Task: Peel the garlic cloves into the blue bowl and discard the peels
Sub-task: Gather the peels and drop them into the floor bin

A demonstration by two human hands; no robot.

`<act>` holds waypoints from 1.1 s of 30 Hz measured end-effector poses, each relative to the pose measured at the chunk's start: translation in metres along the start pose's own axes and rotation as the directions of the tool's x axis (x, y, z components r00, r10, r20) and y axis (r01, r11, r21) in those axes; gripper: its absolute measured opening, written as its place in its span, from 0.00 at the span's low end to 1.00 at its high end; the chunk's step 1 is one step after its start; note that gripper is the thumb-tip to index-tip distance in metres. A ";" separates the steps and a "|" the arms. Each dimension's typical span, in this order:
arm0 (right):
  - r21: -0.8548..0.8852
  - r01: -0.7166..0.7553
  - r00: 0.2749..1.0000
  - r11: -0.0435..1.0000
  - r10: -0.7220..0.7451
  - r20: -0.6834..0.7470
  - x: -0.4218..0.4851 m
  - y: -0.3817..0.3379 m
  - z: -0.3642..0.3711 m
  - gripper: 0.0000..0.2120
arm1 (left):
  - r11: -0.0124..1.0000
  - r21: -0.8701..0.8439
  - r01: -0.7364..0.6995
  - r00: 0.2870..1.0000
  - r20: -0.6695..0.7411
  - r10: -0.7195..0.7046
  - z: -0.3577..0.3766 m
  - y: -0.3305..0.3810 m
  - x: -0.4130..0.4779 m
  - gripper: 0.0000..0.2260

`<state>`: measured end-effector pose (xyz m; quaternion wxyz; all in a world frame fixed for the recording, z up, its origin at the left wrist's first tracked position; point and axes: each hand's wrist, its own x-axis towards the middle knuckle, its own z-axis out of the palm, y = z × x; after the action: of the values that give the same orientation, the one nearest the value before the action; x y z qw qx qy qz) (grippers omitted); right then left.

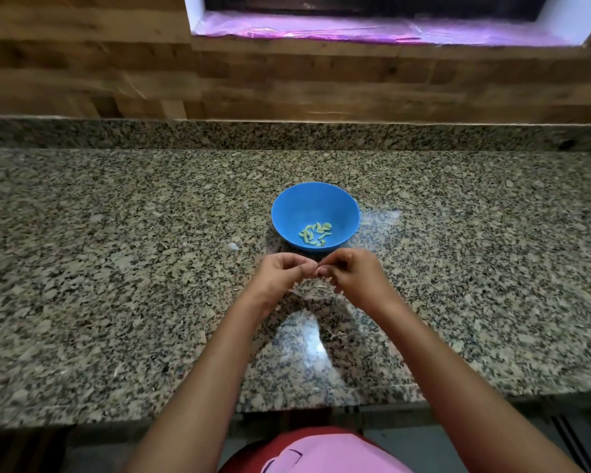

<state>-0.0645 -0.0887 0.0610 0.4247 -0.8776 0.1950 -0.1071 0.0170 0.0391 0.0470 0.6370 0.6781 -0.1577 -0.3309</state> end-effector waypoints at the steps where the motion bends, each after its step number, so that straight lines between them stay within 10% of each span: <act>1: -0.059 -0.009 1.000 0.998 0.008 -0.009 -0.004 0.005 0.001 0.04 | 0.991 0.123 -0.059 0.996 -0.058 0.066 0.002 -0.005 -0.002 0.02; 4: -0.294 0.027 0.999 0.955 -0.020 0.027 -0.017 0.031 0.011 0.06 | 0.687 0.694 -0.213 0.963 0.032 0.266 0.008 -0.036 -0.010 0.17; 9: -0.536 0.221 0.974 0.815 -0.212 0.078 -0.031 0.042 0.023 0.09 | 0.378 0.884 -0.277 0.941 0.168 0.295 0.007 -0.077 -0.023 0.23; 14: -0.670 0.364 0.917 0.647 -0.376 0.135 -0.034 0.045 0.028 0.07 | 0.388 0.883 -0.262 0.941 0.146 0.305 0.008 -0.077 -0.023 0.22; 22: -0.594 0.339 0.928 0.729 -0.362 0.085 -0.035 0.056 0.029 0.14 | 0.490 0.841 -0.230 0.946 0.076 0.314 0.015 -0.078 -0.021 0.19; 26: -0.161 0.041 0.994 0.986 -0.057 -0.095 -0.035 0.052 0.024 0.03 | 0.641 0.730 -0.236 0.941 0.006 0.339 0.026 -0.072 -0.021 0.15; 30: 0.362 -0.159 0.973 0.919 0.207 -0.099 -0.046 0.041 0.025 0.04 | 0.962 0.265 -0.071 0.984 -0.142 0.111 0.036 -0.052 -0.020 0.04; 33: 0.466 -0.187 0.968 0.865 0.243 -0.062 -0.052 0.032 0.024 0.04 | 0.990 0.134 -0.039 0.989 -0.138 0.058 0.036 -0.046 -0.021 0.05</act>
<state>-0.1113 -0.0671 0.0204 0.6156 -0.7180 0.2860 -0.1539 -0.0307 0.0315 0.0085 0.6087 0.7362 -0.1498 -0.2552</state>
